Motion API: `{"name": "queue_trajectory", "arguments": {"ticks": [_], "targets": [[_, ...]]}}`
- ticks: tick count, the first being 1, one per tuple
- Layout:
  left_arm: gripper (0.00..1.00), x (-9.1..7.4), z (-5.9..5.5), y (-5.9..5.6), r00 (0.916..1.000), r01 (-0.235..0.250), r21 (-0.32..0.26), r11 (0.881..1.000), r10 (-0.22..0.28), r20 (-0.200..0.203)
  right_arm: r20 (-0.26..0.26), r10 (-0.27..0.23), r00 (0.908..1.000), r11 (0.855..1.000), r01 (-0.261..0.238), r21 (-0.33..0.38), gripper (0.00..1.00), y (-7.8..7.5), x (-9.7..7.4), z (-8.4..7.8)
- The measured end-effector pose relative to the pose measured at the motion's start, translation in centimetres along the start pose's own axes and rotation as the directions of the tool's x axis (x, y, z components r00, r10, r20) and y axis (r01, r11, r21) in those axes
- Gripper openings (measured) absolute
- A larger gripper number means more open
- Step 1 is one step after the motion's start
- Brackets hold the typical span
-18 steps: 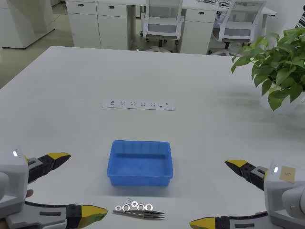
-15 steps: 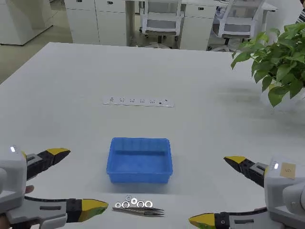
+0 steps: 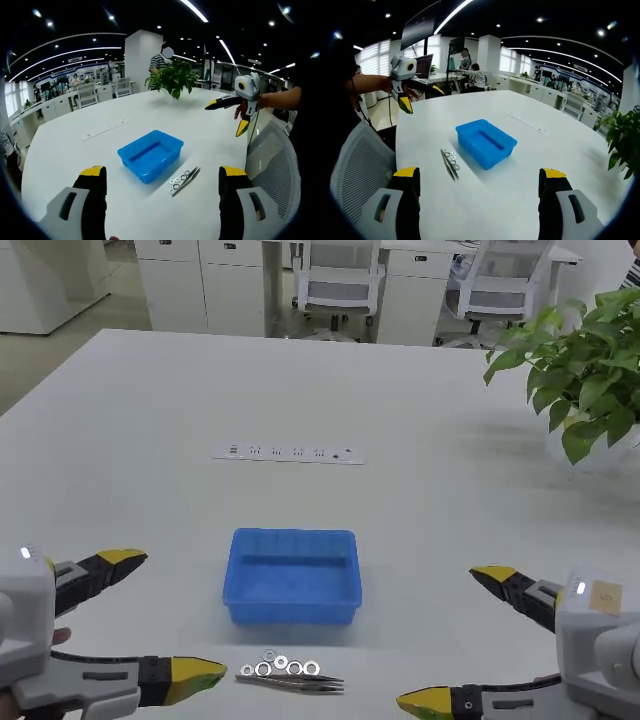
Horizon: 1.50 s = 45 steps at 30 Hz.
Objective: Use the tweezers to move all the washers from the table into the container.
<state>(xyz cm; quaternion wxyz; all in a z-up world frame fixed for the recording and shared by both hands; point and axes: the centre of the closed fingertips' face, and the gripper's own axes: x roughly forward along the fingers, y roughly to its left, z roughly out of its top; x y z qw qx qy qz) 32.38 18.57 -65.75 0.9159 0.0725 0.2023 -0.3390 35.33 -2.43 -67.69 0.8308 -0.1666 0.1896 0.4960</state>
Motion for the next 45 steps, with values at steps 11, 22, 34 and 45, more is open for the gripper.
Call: {"name": "queue_trajectory", "arguments": {"ticks": [11, 22, 34, 45], "targets": [[0.99, -0.03, 0.08, -0.05, 1.0000, 0.005, 0.006, 1.000, -0.005, 0.004, 0.004, 0.003, 1.0000, 1.000, -0.003, -0.007, 1.00, -0.10, 0.04, 0.19], [0.98, -0.01, 0.05, -0.10, 1.0000, 0.010, 0.014, 1.000, -0.010, -0.001, 0.004, 0.009, 0.9999, 1.000, -0.009, -0.010, 1.00, -0.01, 0.23, 0.07], [0.96, -0.11, -0.19, 0.07, 0.9999, 0.015, 0.023, 1.000, -0.015, -0.004, -0.001, 0.023, 0.9997, 0.999, -0.023, -0.029, 0.99, -0.18, 0.46, 0.18], [0.89, 0.57, -0.03, -0.28, 0.9986, 0.052, 0.055, 0.997, -0.051, -0.015, -0.004, 0.049, 0.9988, 0.997, -0.049, -0.059, 0.93, -0.41, 0.37, 0.40]]}}
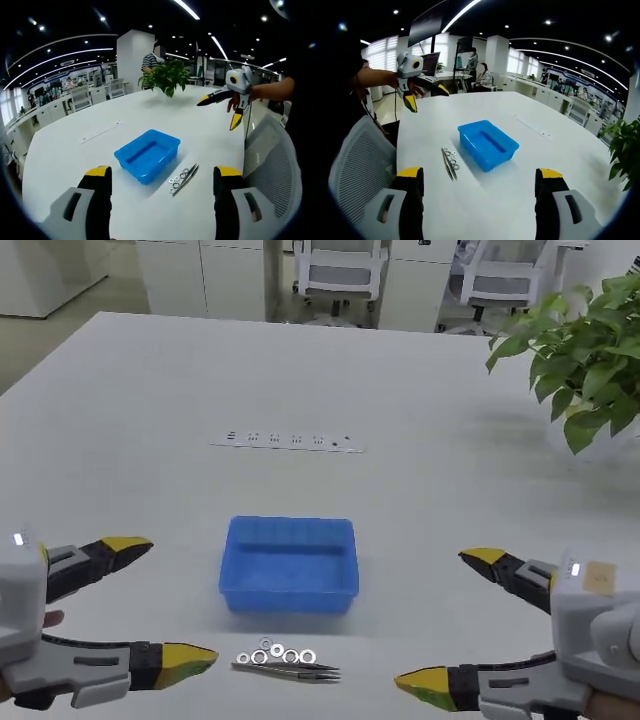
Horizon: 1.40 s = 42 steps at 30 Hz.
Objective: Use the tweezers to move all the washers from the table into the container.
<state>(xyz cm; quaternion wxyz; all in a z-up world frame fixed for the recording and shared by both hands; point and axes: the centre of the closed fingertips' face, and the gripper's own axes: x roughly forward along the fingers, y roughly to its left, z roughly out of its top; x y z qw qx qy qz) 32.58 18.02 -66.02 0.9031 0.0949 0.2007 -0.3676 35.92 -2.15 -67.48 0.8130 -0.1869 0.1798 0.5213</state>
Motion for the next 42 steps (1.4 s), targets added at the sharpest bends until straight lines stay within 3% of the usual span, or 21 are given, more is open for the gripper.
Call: {"name": "queue_trajectory", "arguments": {"ticks": [13, 27, 34, 42], "targets": [[0.78, 1.2, -0.4, -0.9, 0.9959, 0.080, 0.042, 0.996, -0.078, -0.045, -0.031, 0.040, 0.9987, 0.999, -0.041, -0.029, 0.88, 0.0, 0.6, -0.4], [0.57, 2.7, -2.1, -1.9, 0.9767, 0.190, 0.100, 0.977, -0.177, -0.121, -0.097, 0.155, 0.9832, 0.982, -0.164, -0.095, 0.69, 1.5, 2.4, -1.6], [0.46, 3.7, -3.4, -2.3, 0.9555, 0.257, 0.130, 0.958, -0.231, -0.184, -0.131, 0.223, 0.9659, 0.963, -0.239, -0.127, 0.57, 2.5, 3.8, -2.2], [0.35, 4.6, -5.2, -2.7, 0.9180, 0.339, 0.168, 0.926, -0.287, -0.274, -0.175, 0.304, 0.9365, 0.928, -0.332, -0.166, 0.45, 4.0, 5.6, -2.8]]}}
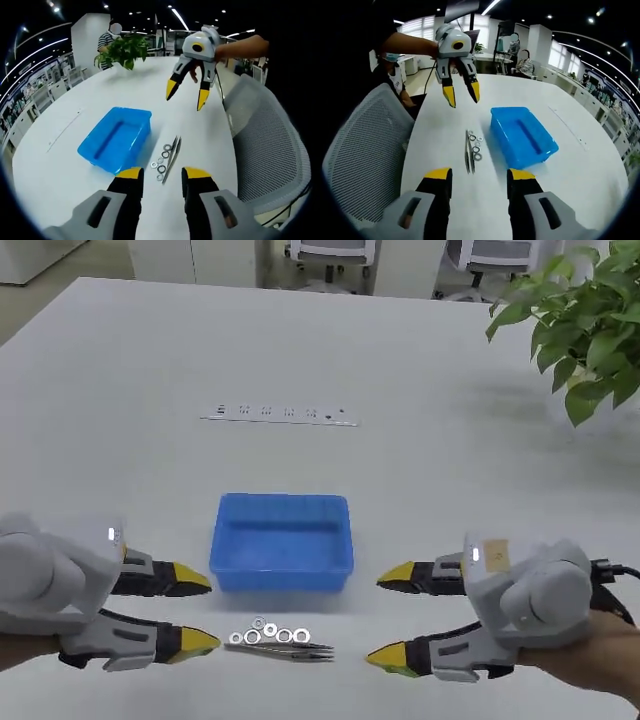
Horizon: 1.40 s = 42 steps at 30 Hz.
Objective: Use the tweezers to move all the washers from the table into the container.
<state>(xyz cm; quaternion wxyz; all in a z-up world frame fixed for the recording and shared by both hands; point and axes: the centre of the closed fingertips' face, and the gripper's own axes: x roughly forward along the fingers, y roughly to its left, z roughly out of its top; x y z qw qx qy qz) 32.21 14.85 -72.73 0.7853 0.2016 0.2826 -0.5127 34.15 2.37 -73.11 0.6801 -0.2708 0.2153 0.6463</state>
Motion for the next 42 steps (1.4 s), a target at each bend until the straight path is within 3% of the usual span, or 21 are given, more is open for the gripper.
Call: {"name": "queue_trajectory", "arguments": {"ticks": [7, 17, 26, 29, 36, 42], "targets": [[0.29, 1.4, -1.3, -0.3, 0.9962, 0.057, 0.030, 0.998, -0.055, -0.068, -0.035, 0.065, 0.9973, 0.997, -0.066, -0.038, 0.39, 0.8, 1.8, -0.4], [0.21, 3.1, -2.5, -0.4, 0.9870, 0.107, 0.050, 0.993, -0.100, -0.126, -0.077, 0.117, 0.9901, 0.990, -0.123, -0.072, 0.30, 1.3, 3.9, -1.0], [0.16, 4.4, -4.3, -0.3, 0.9680, 0.140, 0.095, 0.986, -0.116, -0.223, -0.113, 0.150, 0.9822, 0.983, -0.161, -0.089, 0.24, 1.7, 5.4, -1.6], [0.14, 4.7, -4.7, -0.2, 0.9638, 0.147, 0.099, 0.984, -0.120, -0.238, -0.131, 0.153, 0.9796, 0.984, -0.163, -0.073, 0.21, 1.5, 5.9, -2.2], [0.12, 5.2, -4.9, -0.3, 0.9588, 0.160, 0.103, 0.982, -0.129, -0.253, -0.121, 0.168, 0.9783, 0.984, -0.174, -0.038, 0.18, 1.2, 6.7, -2.0], [0.10, 5.6, -5.2, -0.4, 0.9536, 0.174, 0.111, 0.979, -0.139, -0.267, -0.139, 0.197, 0.9703, 0.978, -0.205, -0.039, 0.17, 1.8, 7.4, -2.4]]}}
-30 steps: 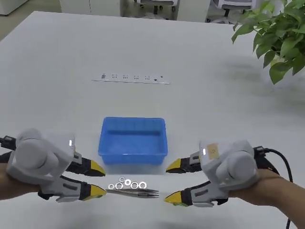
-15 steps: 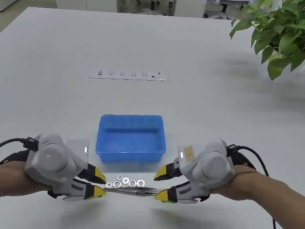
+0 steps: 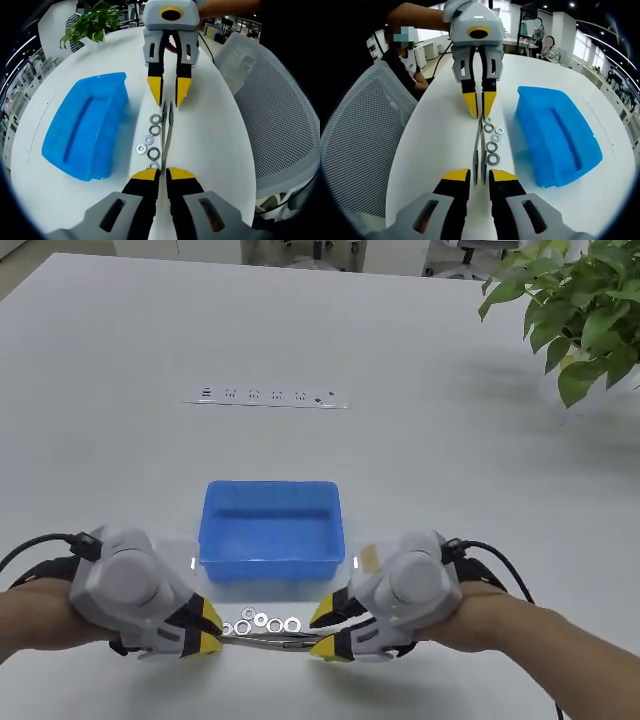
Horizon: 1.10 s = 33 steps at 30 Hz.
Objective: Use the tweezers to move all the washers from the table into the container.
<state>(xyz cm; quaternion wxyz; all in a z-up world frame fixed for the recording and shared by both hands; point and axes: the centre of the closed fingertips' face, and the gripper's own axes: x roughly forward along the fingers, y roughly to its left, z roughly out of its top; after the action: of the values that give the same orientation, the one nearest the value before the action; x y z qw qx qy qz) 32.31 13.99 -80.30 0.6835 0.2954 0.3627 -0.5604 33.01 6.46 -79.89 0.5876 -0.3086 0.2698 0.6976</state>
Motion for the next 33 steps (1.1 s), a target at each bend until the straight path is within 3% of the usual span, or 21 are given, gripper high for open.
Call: {"name": "queue_trajectory", "arguments": {"ticks": [7, 17, 26, 33], "targets": [[0.07, 0.2, 0.0, 0.1, 1.0000, 0.004, 0.004, 1.000, -0.004, -0.004, -0.032, 0.002, 0.9995, 1.000, -0.003, -0.020, 0.14, 0.0, 0.5, -0.6], [0.06, 0.0, 0.1, -0.4, 1.0000, 0.006, 0.042, 0.999, -0.005, -0.008, -0.025, -0.003, 0.9997, 1.000, 0.003, -0.019, 0.13, 0.0, 0.6, -0.3], [0.06, -1.3, 1.3, -0.7, 0.9999, -0.003, 0.074, 0.997, 0.001, 0.014, -0.028, -0.001, 0.9996, 1.000, 0.000, -0.030, 0.14, 0.1, 0.6, -0.3], [0.06, -2.4, 3.3, -1.2, 0.9990, 0.001, 0.101, 0.995, -0.006, 0.043, -0.028, 0.005, 0.9996, 0.999, -0.006, -0.041, 0.15, 0.4, 0.8, -0.1]]}}
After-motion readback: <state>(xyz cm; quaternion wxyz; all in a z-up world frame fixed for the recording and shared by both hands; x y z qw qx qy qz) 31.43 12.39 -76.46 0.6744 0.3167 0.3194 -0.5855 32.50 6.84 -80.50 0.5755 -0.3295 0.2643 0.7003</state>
